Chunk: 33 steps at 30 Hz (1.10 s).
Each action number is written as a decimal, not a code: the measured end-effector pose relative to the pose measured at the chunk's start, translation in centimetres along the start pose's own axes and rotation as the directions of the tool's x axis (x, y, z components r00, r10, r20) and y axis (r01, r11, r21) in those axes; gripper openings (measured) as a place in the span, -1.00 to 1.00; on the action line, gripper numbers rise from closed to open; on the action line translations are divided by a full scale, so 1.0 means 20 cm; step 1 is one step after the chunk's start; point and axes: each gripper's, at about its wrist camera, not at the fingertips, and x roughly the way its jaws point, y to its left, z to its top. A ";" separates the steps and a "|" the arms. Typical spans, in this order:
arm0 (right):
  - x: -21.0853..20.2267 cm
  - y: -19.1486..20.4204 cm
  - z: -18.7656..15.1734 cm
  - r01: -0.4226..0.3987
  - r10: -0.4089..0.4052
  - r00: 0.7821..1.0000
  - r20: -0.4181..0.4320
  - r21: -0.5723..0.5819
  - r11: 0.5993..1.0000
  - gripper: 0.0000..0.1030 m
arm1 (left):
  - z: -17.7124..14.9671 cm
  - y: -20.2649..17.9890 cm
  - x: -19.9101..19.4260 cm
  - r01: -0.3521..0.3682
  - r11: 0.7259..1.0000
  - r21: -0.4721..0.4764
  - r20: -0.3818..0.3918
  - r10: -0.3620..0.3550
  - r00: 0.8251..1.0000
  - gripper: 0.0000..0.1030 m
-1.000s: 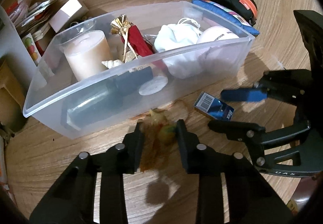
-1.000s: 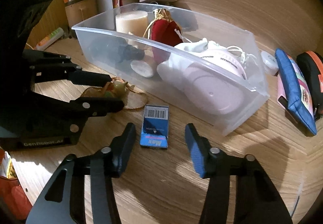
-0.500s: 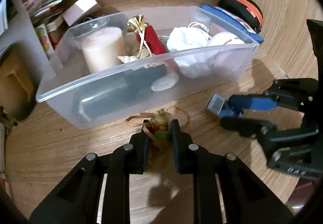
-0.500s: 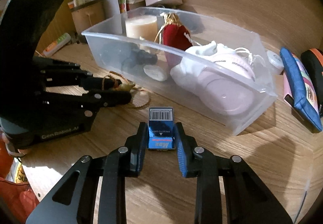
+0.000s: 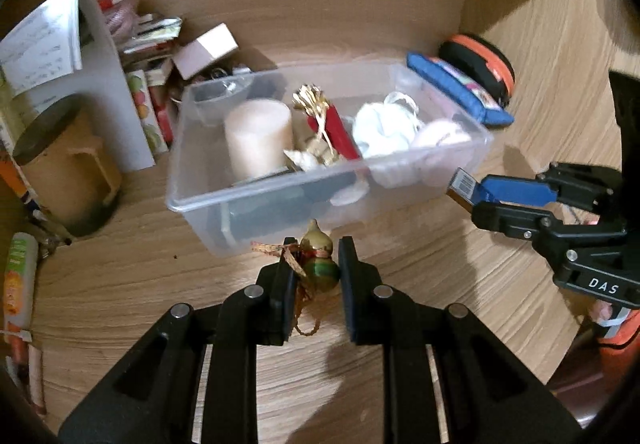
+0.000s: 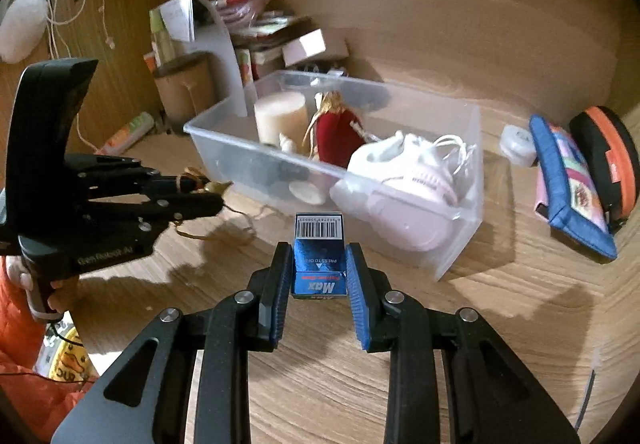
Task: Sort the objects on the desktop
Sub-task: 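Grasp the string ornament with the left tool while the right grasps the blue Max box, then carry both items over the clear box and open both tools to drop them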
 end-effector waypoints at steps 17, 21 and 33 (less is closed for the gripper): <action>-0.16 -0.10 0.19 0.009 -0.012 0.991 0.130 0.023 1.000 -0.52 | 0.32 0.08 -0.29 0.022 1.000 0.021 0.106 -0.024 0.994 -0.63; -0.17 -0.13 0.24 0.007 -0.011 0.989 0.149 0.026 1.000 -0.52 | 0.40 0.08 -0.27 0.030 0.999 0.022 0.116 -0.032 0.993 -0.63; -0.05 -0.22 0.38 -0.008 -0.002 0.989 0.149 0.064 0.998 -0.52 | 0.54 -0.01 -0.01 0.114 0.992 0.058 0.060 -0.117 0.991 -0.63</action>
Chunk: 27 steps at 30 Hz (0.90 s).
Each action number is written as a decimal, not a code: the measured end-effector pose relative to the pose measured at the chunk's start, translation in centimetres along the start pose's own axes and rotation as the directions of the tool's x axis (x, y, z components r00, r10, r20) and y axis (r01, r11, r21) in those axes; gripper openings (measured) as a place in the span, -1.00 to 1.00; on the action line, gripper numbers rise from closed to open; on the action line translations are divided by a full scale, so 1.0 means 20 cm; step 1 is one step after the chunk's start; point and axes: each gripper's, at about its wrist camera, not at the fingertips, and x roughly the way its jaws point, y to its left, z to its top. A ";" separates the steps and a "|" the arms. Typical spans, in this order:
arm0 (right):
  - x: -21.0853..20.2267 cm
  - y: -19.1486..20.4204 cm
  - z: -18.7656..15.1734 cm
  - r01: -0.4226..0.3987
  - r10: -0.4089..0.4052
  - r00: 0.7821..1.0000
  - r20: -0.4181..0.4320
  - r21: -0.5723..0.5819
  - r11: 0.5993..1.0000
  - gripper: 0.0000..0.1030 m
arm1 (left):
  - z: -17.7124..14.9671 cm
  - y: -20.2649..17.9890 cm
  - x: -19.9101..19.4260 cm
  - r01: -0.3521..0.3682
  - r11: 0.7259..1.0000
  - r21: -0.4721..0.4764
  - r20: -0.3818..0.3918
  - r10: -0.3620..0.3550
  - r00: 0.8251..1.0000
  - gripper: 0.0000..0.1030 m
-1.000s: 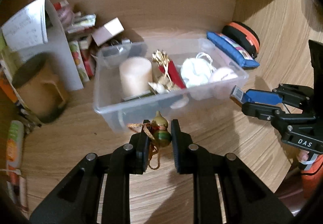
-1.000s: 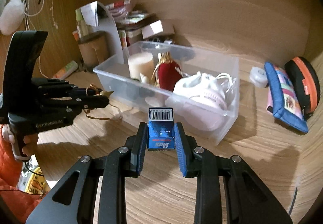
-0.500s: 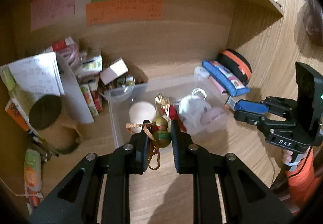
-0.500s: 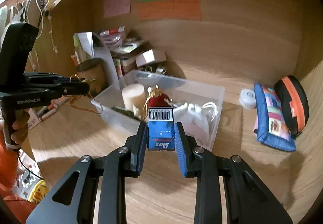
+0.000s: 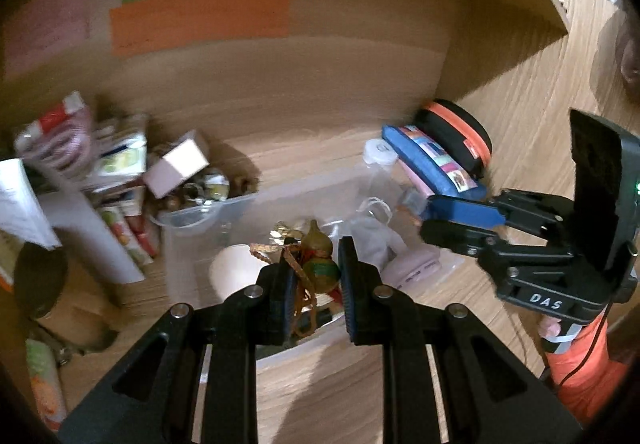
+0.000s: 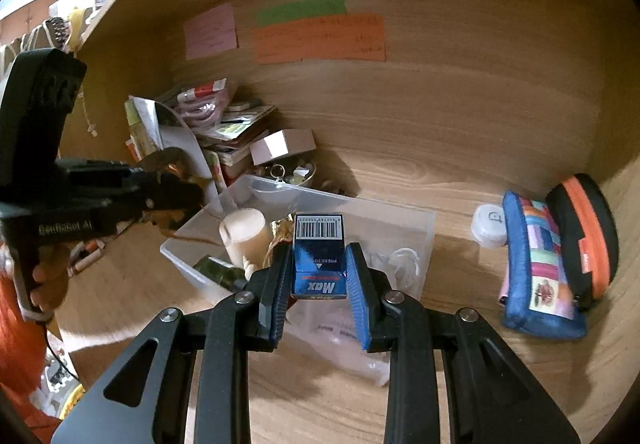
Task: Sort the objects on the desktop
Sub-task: 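Carry both items over the clear box and open both tools to drop them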
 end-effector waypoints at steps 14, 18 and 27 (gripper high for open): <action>0.32 -0.08 -0.05 0.061 -0.058 0.992 -0.110 0.031 0.998 -0.52 | -0.02 -0.01 0.37 0.057 0.998 0.005 -0.109 -0.056 0.992 -0.63; 0.33 -0.09 -0.06 0.076 -0.074 0.991 -0.111 0.018 0.997 -0.52 | -0.05 -0.03 0.43 0.053 0.998 0.025 -0.130 -0.049 0.990 -0.63; 0.35 -0.10 -0.07 0.044 -0.040 0.991 -0.126 0.029 0.999 -0.52 | -0.08 -0.02 0.46 0.040 0.999 0.037 -0.140 -0.034 0.990 -0.63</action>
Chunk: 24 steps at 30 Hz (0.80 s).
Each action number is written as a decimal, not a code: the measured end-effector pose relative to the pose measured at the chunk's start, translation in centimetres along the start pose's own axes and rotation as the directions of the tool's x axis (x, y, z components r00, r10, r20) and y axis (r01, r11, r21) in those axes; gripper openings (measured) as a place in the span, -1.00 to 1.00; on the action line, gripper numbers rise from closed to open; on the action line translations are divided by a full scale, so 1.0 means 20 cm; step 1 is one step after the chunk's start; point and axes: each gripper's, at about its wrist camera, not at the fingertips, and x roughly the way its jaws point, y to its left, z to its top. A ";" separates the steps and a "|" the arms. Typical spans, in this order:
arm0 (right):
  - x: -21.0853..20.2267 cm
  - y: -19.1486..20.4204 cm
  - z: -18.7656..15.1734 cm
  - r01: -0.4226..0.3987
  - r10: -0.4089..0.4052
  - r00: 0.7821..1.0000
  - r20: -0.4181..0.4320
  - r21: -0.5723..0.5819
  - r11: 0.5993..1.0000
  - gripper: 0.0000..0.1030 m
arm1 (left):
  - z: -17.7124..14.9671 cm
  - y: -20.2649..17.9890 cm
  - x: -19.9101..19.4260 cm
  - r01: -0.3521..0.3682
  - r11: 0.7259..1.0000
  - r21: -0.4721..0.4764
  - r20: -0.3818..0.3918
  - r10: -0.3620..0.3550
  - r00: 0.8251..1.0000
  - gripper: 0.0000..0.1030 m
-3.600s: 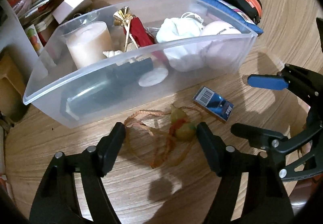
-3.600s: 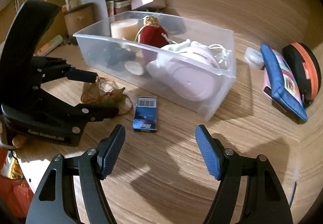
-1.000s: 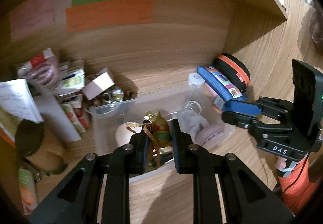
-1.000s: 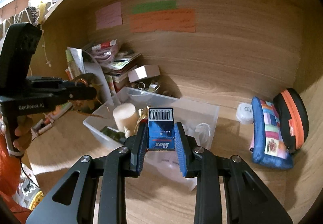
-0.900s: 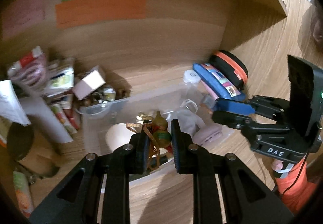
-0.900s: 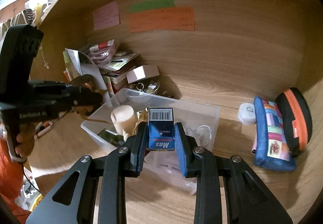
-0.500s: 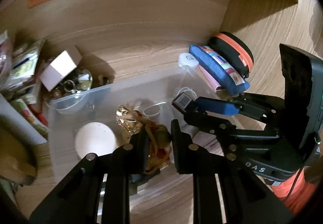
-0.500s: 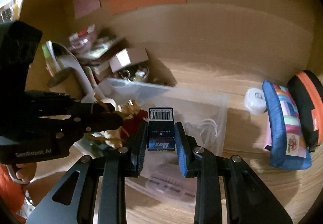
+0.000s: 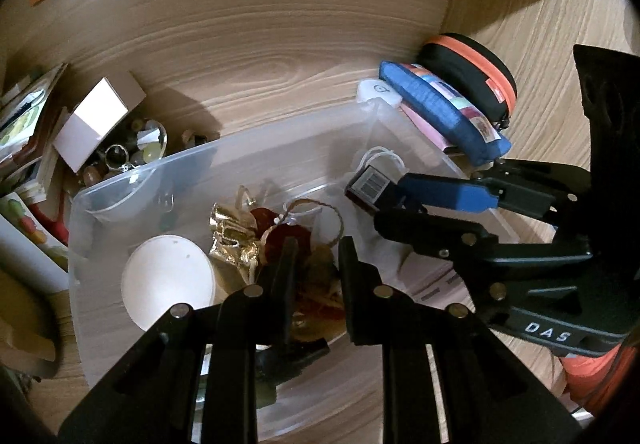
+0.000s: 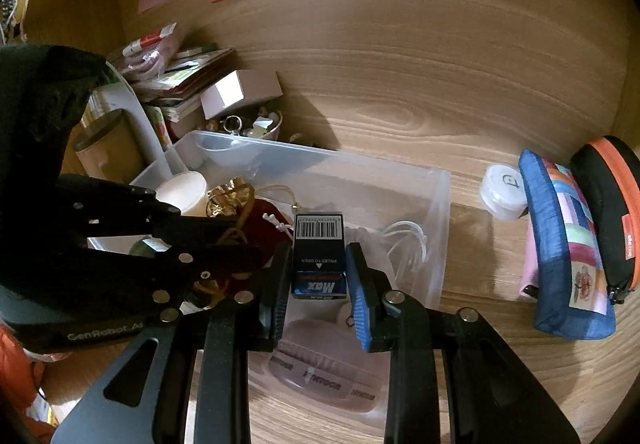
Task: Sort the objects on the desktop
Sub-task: 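Carry both items over the clear box and open both tools to drop them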
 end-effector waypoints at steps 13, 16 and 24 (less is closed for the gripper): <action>-0.04 -0.01 0.01 0.024 -0.024 0.999 0.032 0.014 1.000 -0.38 | 0.00 0.00 -0.10 -0.028 1.000 -0.003 0.043 0.028 0.999 0.04; -0.07 -0.04 0.01 0.030 -0.032 0.998 0.056 0.039 0.999 -0.18 | 0.00 -0.02 -0.13 -0.061 0.998 0.006 0.060 0.061 0.996 0.06; -0.21 -0.05 0.04 0.071 -0.080 0.989 0.127 0.071 0.995 0.28 | -0.03 -0.02 -0.26 -0.192 0.981 -0.010 0.108 0.192 0.975 0.46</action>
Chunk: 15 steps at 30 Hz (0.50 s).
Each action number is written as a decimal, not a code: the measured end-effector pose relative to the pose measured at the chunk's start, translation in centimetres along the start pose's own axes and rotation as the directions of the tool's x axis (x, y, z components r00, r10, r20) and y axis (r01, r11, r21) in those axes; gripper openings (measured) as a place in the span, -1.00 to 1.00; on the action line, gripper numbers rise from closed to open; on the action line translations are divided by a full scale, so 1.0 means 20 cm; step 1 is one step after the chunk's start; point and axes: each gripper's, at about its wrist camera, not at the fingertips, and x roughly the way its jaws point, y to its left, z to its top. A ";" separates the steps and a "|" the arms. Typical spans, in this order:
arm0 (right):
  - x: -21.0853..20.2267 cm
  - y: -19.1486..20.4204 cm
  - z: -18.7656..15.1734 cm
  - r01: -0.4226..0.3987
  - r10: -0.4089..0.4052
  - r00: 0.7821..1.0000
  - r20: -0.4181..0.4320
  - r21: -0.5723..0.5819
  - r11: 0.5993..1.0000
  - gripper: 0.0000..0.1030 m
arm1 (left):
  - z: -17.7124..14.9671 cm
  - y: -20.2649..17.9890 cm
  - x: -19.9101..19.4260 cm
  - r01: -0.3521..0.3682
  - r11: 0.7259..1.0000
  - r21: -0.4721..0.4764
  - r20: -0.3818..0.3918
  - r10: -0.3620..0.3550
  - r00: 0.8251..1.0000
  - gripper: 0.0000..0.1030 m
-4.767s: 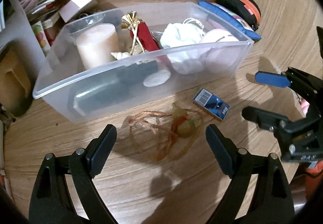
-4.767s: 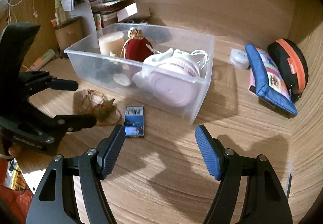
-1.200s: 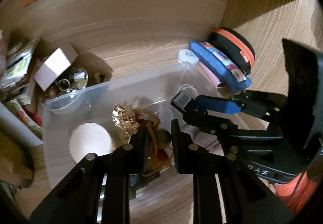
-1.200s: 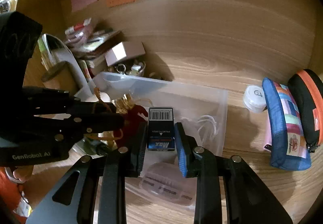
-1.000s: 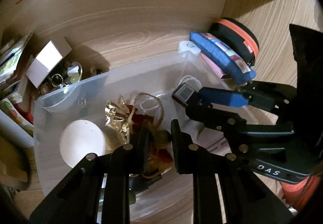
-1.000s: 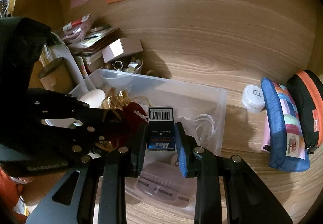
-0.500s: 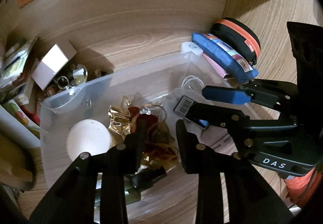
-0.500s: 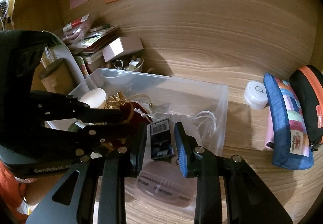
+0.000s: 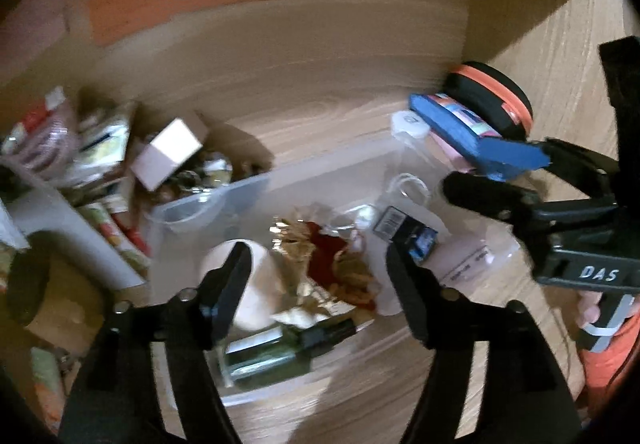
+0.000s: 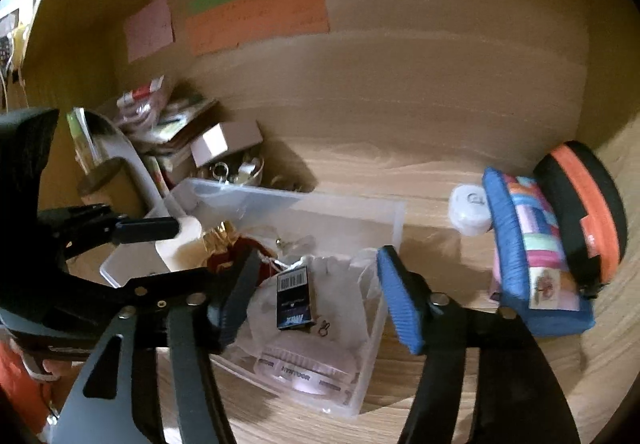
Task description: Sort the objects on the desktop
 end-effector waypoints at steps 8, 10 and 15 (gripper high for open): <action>-0.13 0.07 -0.01 0.014 -0.014 1.000 0.025 -0.017 1.000 0.67 | -0.02 0.11 -0.14 -0.067 0.994 -0.088 0.025 0.069 0.997 0.82; -0.17 0.08 -0.02 0.014 -0.014 0.999 0.029 -0.021 1.000 0.68 | -0.03 0.13 -0.19 -0.093 0.989 -0.115 0.038 0.098 0.994 0.83; -0.27 0.12 -0.04 0.030 -0.029 0.999 0.045 -0.018 0.999 0.84 | -0.08 0.16 -0.34 -0.146 0.979 -0.144 0.095 0.160 0.982 0.84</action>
